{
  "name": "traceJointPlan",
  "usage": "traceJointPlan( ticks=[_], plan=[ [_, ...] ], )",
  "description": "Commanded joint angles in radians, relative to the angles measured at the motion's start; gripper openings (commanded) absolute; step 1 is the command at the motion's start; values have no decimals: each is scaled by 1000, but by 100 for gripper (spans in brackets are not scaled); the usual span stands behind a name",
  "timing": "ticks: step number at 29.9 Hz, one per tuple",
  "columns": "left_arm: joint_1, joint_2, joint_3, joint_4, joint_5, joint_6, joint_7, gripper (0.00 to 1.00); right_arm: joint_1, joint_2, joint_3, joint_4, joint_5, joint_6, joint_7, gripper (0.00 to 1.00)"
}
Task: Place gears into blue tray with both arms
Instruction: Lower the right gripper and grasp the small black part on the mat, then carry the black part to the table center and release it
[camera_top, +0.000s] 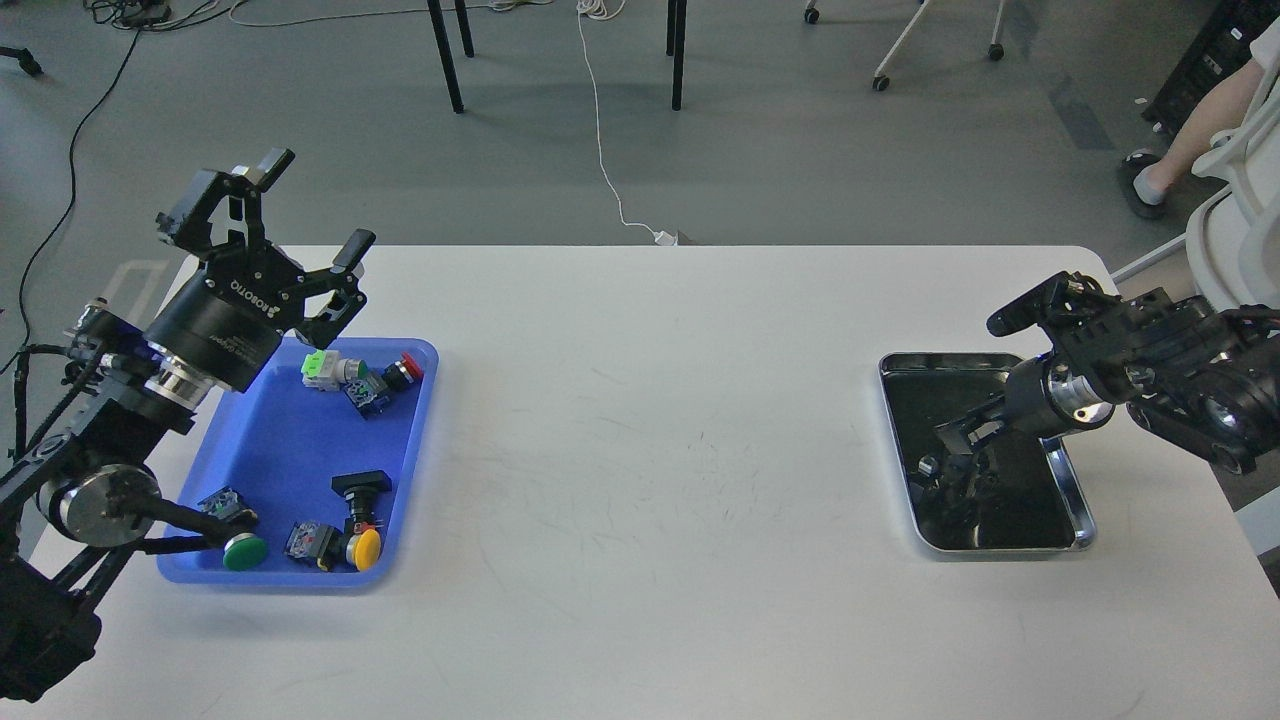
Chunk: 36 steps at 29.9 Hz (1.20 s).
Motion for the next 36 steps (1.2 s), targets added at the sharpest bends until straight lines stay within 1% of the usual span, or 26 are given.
traceJointPlan(
  ticks=[1,5,10,19,29,32,36],
  plan=[
    [1,0,0,0,0,0,0,98,0,1,0,2,0,0,0,26],
    [1,2,0,0,0,0,0,98,1,-1,0,5,0,3,0,20],
    [1,2,0,0,0,0,0,98,1,-7,0,7,0,5,0,16],
    [1,3,-3,0,0,0,0,98,33,-19,1,20,6,5,0,15],
    [1,23,-8,0,0,-3,0,98,191,-50,13,128,15,13,0,16],
    [1,23,-8,0,0,-3,0,98,237,-25,13,146,52,16,0,16],
    [1,25,-8,-3,-2,-3,0,98,267,89,6,148,125,40,0,16]
  ],
)
